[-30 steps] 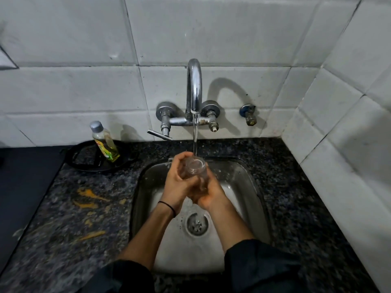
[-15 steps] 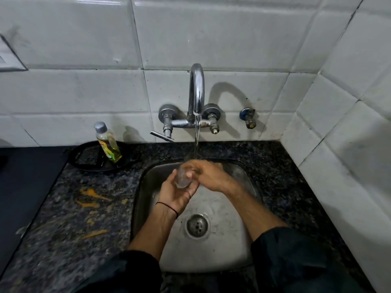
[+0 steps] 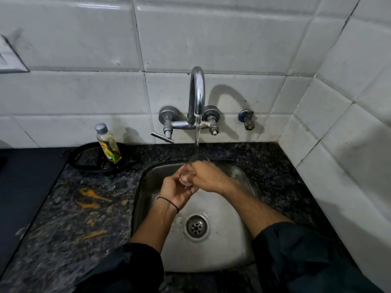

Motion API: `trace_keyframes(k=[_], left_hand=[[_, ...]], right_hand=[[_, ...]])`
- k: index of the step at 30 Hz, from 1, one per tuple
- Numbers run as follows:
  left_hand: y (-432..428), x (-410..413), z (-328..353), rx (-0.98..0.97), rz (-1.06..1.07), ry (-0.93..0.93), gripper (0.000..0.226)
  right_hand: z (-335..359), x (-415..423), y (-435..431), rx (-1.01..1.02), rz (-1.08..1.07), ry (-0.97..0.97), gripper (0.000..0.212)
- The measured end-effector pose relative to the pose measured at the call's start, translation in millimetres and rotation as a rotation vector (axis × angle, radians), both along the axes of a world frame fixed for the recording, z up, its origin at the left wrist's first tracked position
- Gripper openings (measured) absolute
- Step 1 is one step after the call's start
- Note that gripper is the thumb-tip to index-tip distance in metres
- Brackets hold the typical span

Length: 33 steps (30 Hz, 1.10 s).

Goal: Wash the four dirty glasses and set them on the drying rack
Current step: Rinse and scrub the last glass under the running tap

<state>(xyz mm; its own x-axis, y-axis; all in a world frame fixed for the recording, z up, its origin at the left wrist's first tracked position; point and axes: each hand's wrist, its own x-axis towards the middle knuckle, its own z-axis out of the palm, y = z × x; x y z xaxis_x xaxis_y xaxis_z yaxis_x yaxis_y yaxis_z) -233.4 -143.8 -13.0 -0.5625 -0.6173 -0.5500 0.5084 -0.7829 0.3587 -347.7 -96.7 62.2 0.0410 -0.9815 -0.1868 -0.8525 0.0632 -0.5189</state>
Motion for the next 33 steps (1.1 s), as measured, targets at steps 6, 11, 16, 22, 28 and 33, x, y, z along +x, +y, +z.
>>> trace_keyframes(k=[6, 11, 16, 22, 28, 33], left_hand=[[-5.8, -3.9, 7.4, -0.035, -0.087, -0.047, 0.04], [1.8, 4.0, 4.0, -0.096, -0.047, 0.171, 0.033], [3.3, 31.5, 1.9, -0.303, -0.288, 0.052, 0.035], [1.4, 21.7, 30.8, -0.512, -0.593, -0.238, 0.087], [34.6, -15.4, 27.5, -0.764, -0.169, -0.474, 0.058], [45.7, -15.1, 24.8, -0.872, -0.021, -0.566, 0.05]], right_hand=[[3.7, -10.2, -3.7, -0.067, 0.196, 0.328, 0.017], [-0.1, -7.1, -9.3, -0.029, -0.084, -0.217, 0.021], [19.8, -29.9, -10.7, 0.099, 0.106, -0.358, 0.013], [20.2, -41.9, -10.6, 0.252, 0.135, -0.762, 0.028], [-15.9, 21.2, -20.5, -0.373, -0.851, -0.714, 0.034], [-31.6, 19.0, -23.2, -0.249, -0.942, -0.96, 0.062]])
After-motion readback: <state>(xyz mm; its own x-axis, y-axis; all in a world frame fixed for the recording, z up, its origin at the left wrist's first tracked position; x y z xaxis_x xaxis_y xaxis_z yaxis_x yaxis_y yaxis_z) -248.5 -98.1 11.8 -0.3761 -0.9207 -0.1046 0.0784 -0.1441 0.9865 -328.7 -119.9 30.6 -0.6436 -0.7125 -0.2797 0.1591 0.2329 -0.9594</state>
